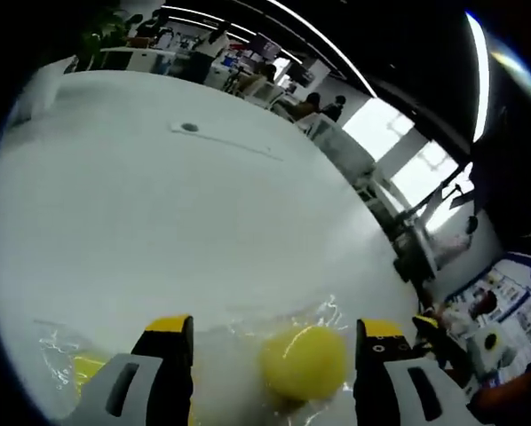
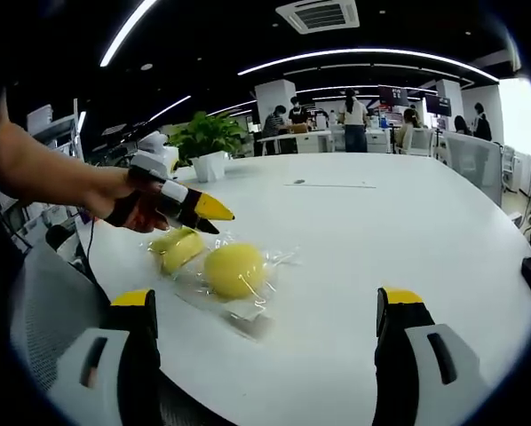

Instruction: Compare the silicone blocks by pressing each to a similar depth, holding the contact briefly, and releasing to observe deformation and rebound differences across the visible hardness samples.

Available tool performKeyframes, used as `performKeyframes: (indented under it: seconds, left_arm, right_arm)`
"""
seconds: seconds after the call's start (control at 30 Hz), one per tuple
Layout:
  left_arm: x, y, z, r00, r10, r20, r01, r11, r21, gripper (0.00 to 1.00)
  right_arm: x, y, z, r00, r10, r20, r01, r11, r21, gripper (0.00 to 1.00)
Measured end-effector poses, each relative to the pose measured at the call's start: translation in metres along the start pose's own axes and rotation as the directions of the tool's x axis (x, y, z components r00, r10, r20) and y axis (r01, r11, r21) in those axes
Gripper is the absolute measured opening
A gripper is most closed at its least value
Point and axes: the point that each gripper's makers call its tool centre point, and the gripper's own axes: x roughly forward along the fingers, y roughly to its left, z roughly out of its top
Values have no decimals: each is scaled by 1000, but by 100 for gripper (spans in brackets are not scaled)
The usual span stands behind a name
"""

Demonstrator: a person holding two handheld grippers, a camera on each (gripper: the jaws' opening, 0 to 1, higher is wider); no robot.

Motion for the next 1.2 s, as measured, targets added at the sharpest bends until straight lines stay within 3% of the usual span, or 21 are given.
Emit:
performKeyframes:
  seconds: [0.13, 0.37, 0.57, 0.7, 0.8, 1.2]
  left_arm:
    - [8, 5, -2, 1000, 13, -25, -13, 1000, -18, 63]
    - [16, 13, -10, 998, 33, -61, -39, 995, -96, 39]
    - [19, 19, -8, 998, 44, -46, -50, 988, -145, 24]
    - [18, 17, -10, 998, 37, -58, -44, 990, -136, 23]
    - [16, 17, -16, 995, 34, -95, -39, 998, -45, 22]
    - [16, 20, -15, 995, 20, -101, -29, 995, -91, 8]
  right_arm:
    - [0, 0, 0, 1000, 2, -3, -2, 1000, -2, 96]
    - [1, 2, 0, 1000, 5, -8, -6, 1000, -6, 96]
    - [1, 2, 0, 1000, 5, -6, -5, 1000, -2, 96]
    - [1, 2, 0, 1000, 4, -5, -4, 1000, -2, 96]
    - [1, 2, 0, 1000, 6, -6, -6, 1000, -3, 96]
    - [0, 1, -1, 1000, 1, -10, -1, 1000, -6, 96]
